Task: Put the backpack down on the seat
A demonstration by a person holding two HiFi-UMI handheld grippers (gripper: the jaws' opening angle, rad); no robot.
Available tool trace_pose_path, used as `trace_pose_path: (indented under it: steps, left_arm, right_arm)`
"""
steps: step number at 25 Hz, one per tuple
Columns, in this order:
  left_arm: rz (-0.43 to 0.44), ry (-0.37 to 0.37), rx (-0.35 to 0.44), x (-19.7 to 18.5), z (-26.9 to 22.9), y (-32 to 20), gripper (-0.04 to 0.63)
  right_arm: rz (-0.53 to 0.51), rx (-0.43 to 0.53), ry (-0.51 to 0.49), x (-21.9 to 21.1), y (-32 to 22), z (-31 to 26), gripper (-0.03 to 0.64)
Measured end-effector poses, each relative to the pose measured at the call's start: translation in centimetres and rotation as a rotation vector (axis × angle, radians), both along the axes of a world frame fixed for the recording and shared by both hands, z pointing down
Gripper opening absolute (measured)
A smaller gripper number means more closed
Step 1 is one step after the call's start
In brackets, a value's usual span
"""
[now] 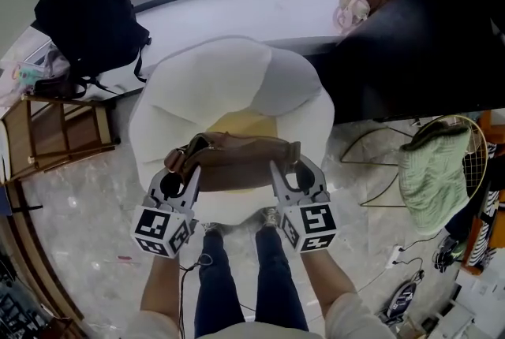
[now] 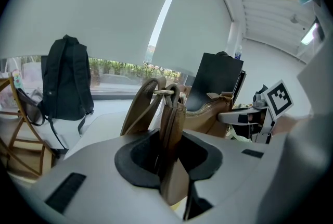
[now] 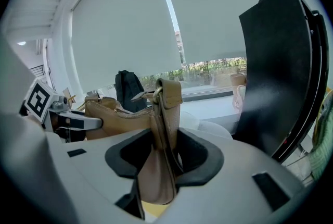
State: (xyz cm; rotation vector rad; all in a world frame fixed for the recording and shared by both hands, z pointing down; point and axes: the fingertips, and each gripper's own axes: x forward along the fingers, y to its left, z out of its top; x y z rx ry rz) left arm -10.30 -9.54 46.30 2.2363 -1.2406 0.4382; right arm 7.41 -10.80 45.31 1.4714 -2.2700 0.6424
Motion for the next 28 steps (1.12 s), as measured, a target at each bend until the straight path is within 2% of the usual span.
trace_pose_path:
  steps: [28]
  left_arm:
    - [0.000,-0.017,-0.046,-0.1,16.6,-2.1,0.106]
  right_arm:
    - [-0.071,-0.056,0.060,-0.4,-2.4,16.6,0.173]
